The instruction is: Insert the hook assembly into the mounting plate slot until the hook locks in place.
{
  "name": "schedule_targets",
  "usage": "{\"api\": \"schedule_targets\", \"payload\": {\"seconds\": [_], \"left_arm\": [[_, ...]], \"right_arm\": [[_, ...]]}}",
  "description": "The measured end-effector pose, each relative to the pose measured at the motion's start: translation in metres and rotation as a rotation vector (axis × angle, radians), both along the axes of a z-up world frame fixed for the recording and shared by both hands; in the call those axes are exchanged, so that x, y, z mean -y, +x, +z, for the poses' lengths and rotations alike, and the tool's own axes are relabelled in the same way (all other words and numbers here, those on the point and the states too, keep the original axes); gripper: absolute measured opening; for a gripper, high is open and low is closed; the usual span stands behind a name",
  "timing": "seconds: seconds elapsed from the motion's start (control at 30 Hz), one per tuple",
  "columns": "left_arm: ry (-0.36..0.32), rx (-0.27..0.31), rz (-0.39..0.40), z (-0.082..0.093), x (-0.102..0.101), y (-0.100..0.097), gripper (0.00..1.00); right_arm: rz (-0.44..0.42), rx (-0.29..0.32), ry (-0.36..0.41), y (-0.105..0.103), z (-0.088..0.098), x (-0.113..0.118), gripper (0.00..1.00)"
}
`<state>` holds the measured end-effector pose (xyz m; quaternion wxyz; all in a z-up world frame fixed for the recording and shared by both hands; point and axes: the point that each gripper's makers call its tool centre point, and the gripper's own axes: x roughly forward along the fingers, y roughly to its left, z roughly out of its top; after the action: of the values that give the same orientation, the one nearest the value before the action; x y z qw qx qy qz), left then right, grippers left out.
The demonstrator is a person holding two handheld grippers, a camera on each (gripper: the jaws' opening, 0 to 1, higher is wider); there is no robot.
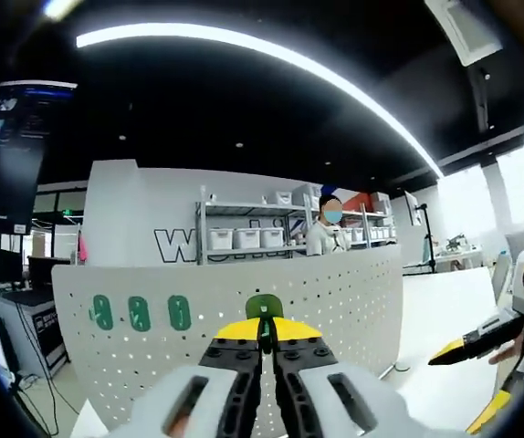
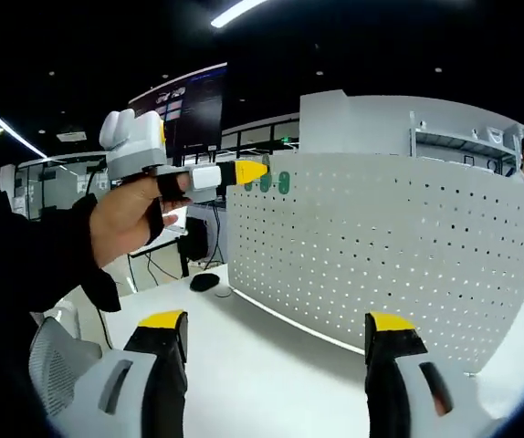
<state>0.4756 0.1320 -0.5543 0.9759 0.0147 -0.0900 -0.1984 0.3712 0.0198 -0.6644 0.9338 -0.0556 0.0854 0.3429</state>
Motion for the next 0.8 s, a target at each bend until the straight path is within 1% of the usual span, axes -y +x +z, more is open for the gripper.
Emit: {"api": "schedule_targets", "payload": {"seconds": [0.13,0.33,0.53,0.8], "left_arm": [[0.003,0.003,0.024,0.001,-0.002,0.012,0.03],[-0.014,0.002,0.062,0.0,-0.008,0.029,0.03],[-0.002,-0.007,0.072,-0.005,-0.004,0.044,0.02],[0.009,0.001,0.084,0.0,-0.006,0.058,0.02]], "right_arm": [[-0.013,-0.004,0.008,0.001,-0.001,0.004,0.77],[-0.026,-0.014,0.013,0.002,-0.005,0.008,0.77],[-0.033,-0.024,0.018,0.003,-0.008,0.009,0.77],[-0.049,-0.029,0.024,0.004,-0.01,0.015,0.77]]}}
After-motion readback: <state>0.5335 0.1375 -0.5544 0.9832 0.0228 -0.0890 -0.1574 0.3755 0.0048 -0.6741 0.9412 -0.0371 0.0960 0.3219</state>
